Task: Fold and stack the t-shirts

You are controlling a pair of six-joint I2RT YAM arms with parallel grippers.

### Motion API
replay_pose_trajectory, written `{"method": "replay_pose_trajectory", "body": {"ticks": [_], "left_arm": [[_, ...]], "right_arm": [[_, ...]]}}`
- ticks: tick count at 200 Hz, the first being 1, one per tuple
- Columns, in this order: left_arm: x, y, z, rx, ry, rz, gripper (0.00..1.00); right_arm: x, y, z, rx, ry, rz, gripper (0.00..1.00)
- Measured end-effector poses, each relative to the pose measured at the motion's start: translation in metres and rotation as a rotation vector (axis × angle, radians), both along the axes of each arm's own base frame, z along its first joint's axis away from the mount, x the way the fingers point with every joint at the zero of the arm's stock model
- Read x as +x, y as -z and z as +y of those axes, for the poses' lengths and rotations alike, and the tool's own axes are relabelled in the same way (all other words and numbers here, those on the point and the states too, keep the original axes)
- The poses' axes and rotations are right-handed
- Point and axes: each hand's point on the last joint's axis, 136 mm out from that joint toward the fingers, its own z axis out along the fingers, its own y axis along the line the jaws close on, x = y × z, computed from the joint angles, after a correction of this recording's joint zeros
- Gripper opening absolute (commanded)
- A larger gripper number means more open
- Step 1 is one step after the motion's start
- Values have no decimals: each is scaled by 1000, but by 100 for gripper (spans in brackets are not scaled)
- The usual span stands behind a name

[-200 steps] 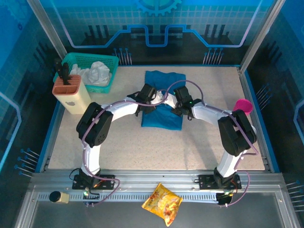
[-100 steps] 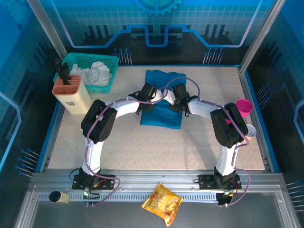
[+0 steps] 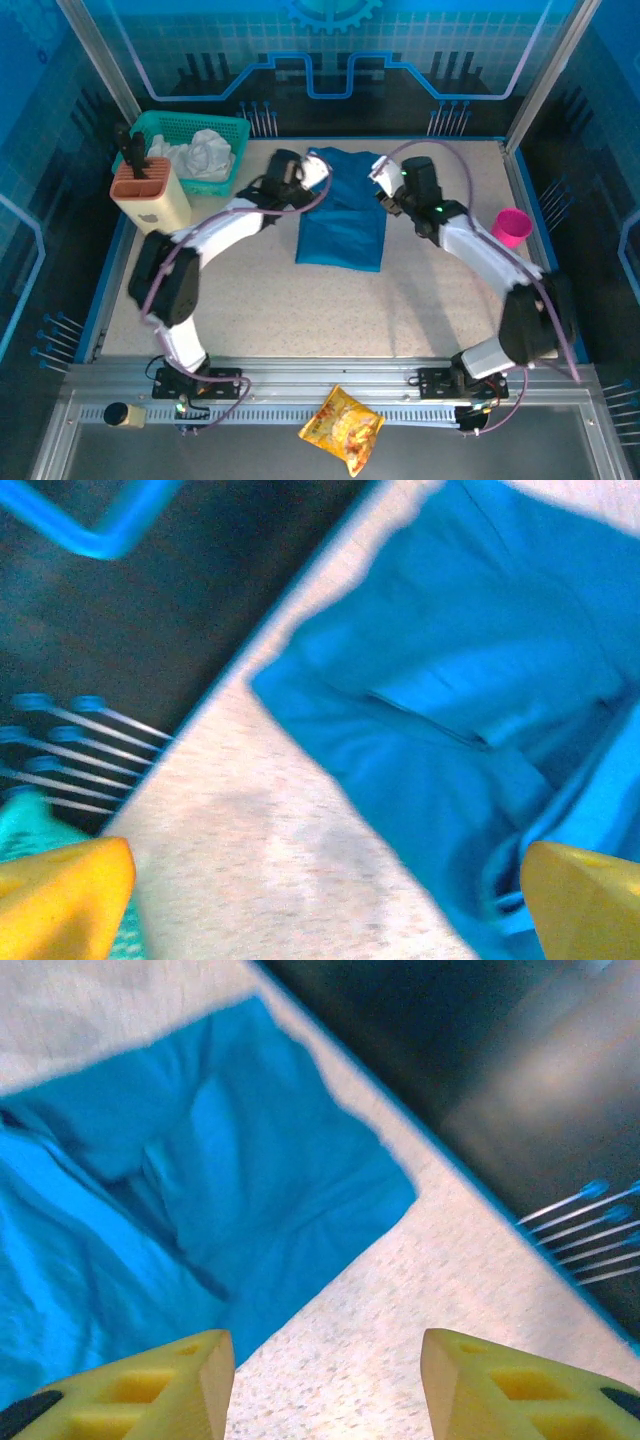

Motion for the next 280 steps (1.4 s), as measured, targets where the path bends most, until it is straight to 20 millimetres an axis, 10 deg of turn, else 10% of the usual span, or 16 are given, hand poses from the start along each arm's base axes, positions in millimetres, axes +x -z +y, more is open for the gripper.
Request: {"method": "replay_pose_trajectory", "body": {"ticks": [29,60,104,162,230,280], "left_arm": [[-42,-94,53,-201,30,-268,100],[-92,-114,37,-175,264,-328,99],[-144,-22,-17,178,621,-142,99],[-193,138,-42,493,867,193,91],[-170,179,-46,604,861,218,91],[-163,180,-47,601,860,225,87]], "right_arm": [[-45,-51,-7,98,-32,-106,58],[-74,-28,1,85,-90,-32,64],[-122,42,54,-99,-452,166,68],[-145,142,63,-274,-608,422,63],[-148,199,46,-401,-590,560,60],[-129,202,43,-435,-553,552,60]]}}
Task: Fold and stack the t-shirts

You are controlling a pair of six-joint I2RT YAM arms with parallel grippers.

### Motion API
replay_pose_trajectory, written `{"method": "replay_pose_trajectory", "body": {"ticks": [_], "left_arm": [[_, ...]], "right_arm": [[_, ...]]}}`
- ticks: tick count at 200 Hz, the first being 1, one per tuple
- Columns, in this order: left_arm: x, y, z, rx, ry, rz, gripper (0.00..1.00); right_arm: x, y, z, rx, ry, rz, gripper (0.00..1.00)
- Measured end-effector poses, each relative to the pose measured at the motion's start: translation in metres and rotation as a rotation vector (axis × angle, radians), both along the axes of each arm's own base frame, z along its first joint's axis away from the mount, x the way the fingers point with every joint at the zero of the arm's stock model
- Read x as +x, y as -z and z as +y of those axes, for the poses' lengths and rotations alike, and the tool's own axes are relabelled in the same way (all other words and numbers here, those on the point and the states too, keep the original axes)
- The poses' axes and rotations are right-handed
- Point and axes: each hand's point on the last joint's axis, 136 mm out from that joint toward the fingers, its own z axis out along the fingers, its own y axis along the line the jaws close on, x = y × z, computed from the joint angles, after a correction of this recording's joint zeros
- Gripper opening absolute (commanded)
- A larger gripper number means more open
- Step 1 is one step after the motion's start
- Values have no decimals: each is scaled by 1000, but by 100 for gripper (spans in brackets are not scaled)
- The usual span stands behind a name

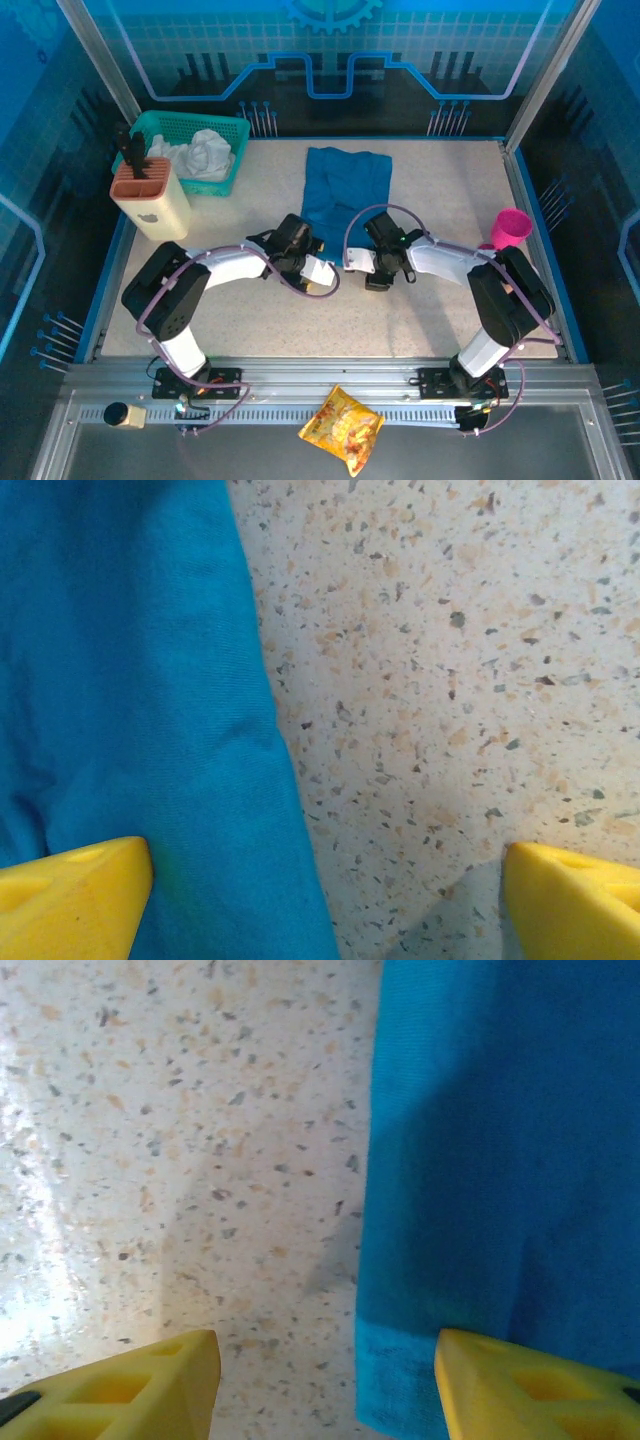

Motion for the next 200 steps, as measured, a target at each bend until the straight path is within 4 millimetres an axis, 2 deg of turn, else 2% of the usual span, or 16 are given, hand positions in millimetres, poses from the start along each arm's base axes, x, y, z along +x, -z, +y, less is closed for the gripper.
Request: {"method": "replay_pose_trajectory", "body": {"ticks": [34,62,78,116,127,133,156,170,188,200], "left_arm": [[5,4,-2,-3,0,15,71],[17,6,-7,-1,-7,16,66],[26,6,-11,-1,-13,8,64],[28,8,-11,0,-16,10,60],[28,8,-11,1,-15,11,54],[28,9,-10,2,-16,13,48],[27,14,-9,7,-16,29,22],[29,17,-9,9,-18,26,0],[46,16,-11,13,-35,-30,0],[55,14,-9,24,-56,-66,0]], "right_arm": [[12,-7,-3,11,17,-26,59],[22,-10,-3,21,32,-40,57],[25,-5,-1,19,31,-32,54],[20,12,0,6,19,27,51],[21,11,0,7,19,25,49],[20,11,0,8,19,27,48],[17,13,0,9,16,41,35],[14,14,0,9,17,65,24],[17,14,0,0,29,73,0],[24,12,-2,1,45,62,0]]}}
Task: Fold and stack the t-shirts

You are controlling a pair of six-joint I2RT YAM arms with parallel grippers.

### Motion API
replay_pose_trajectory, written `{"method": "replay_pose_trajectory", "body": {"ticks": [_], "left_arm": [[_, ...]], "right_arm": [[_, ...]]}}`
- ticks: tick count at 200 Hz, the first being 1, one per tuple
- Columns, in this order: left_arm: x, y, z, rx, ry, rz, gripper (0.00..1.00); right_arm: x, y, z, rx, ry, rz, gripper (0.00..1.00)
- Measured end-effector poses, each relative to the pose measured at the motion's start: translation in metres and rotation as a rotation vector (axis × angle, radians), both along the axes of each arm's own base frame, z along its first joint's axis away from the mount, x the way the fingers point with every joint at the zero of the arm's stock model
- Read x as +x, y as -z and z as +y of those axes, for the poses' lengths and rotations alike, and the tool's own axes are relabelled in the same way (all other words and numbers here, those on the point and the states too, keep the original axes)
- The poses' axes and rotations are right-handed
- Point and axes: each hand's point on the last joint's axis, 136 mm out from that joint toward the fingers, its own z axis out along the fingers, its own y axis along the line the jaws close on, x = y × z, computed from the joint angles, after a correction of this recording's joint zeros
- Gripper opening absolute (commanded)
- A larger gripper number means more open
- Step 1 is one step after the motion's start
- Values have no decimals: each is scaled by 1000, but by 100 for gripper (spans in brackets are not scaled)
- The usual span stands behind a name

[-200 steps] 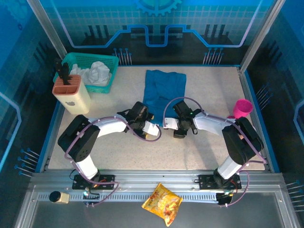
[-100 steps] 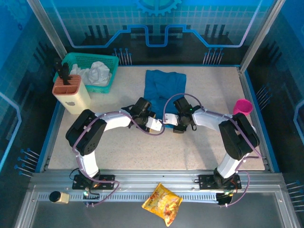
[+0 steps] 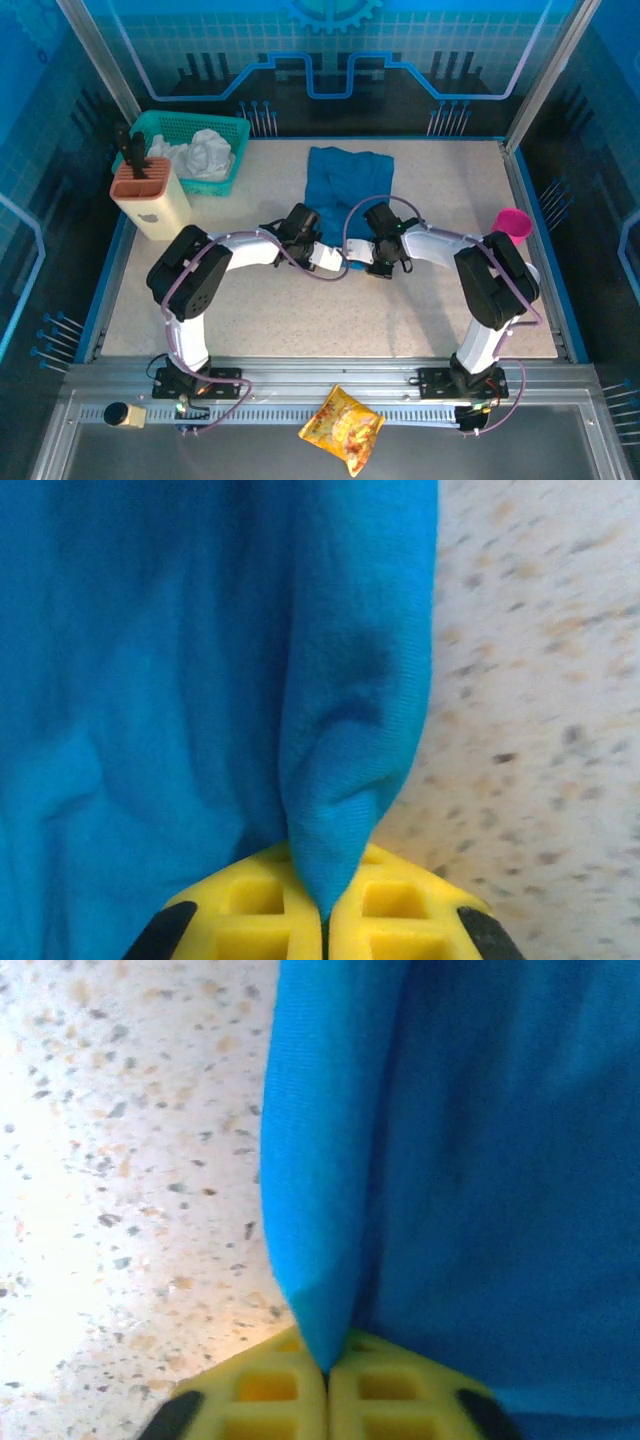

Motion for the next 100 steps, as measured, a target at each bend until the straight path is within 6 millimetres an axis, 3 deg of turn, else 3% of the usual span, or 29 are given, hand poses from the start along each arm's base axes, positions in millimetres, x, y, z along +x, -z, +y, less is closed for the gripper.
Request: {"method": "replay_pose_trajectory", "body": {"ticks": [30,50,100], "left_arm": [[13,-3,7,22,-52,-54,0],[10,-12,11,13,-82,-72,0],[-13,-76,6,-88,-129,-165,0]], "right_arm": [[7,-4,0,0,12,-28,0],[4,-16,2,25,-8,-52,0],[-17,-82,2,136,-38,-134,0]]}}
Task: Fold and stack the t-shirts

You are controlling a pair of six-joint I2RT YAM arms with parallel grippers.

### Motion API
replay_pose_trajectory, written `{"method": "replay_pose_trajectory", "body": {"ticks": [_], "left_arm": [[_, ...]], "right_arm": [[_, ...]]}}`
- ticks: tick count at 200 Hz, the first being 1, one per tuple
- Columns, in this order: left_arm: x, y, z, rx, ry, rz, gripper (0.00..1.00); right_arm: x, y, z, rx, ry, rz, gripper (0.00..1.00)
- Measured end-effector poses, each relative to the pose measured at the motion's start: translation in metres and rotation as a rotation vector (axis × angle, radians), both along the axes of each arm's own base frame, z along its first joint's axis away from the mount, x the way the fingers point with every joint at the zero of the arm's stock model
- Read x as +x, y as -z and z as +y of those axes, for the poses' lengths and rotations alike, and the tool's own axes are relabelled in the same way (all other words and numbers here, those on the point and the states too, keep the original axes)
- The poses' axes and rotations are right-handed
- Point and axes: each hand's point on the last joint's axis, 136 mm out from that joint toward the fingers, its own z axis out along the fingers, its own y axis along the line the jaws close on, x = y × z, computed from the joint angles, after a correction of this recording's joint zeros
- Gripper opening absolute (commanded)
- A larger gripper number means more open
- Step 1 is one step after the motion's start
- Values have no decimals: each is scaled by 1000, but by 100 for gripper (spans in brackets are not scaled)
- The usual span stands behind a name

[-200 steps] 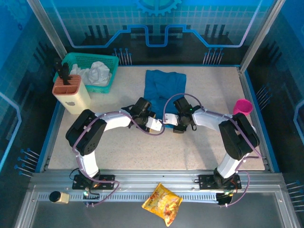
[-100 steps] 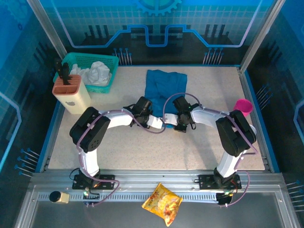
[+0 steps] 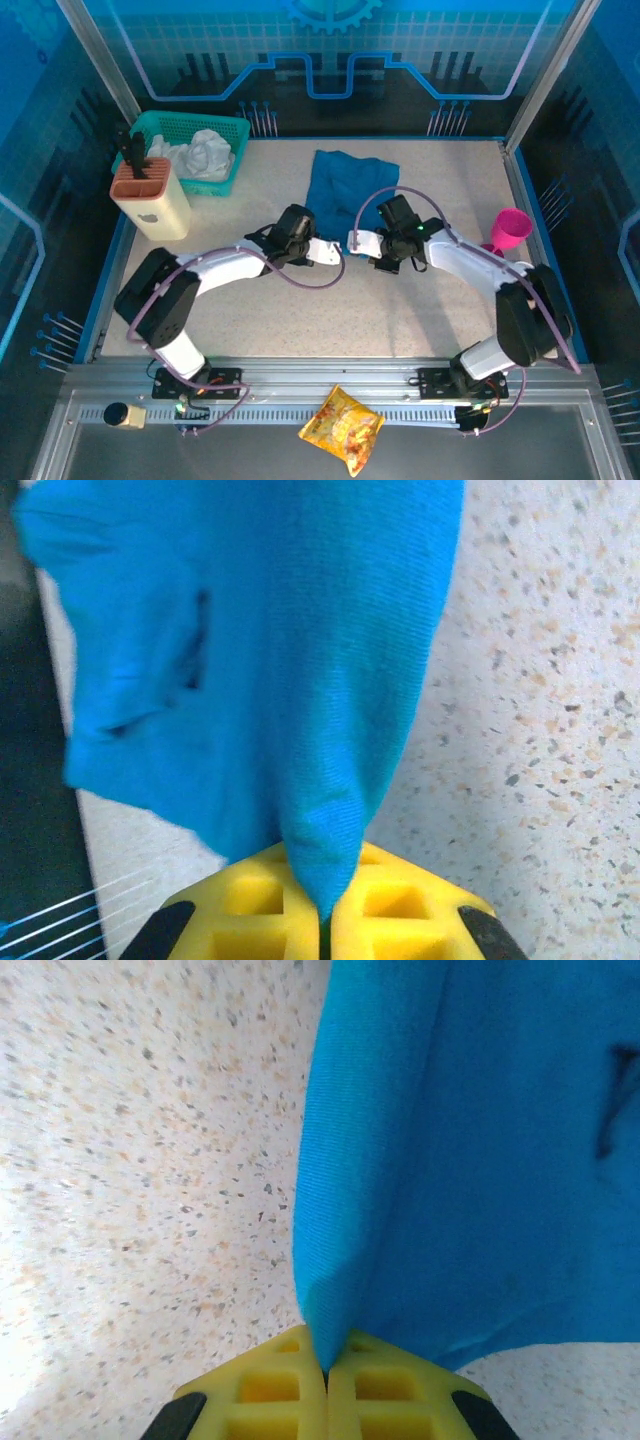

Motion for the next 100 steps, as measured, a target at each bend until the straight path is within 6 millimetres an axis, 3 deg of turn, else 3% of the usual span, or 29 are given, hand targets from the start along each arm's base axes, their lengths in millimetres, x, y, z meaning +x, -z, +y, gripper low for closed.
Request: {"method": "replay_pose_trajectory", "body": {"ticks": [19,37,76,100], "left_arm": [[5,-20,-2,-26,-11,-35,0],[20,-33,-7,-26,-25,-52,0],[92,-66,-18,-49,-86,-123,0],[137,-75,-22,-59,-112,-165,0]], "right_arm": [[3,-14,-3,39,31,-15,0],[19,-23,-8,58,95,-22,0],[75,-37,-16,64,231,-71,0],[116,-42,-27,72,332,-114,0]]}}
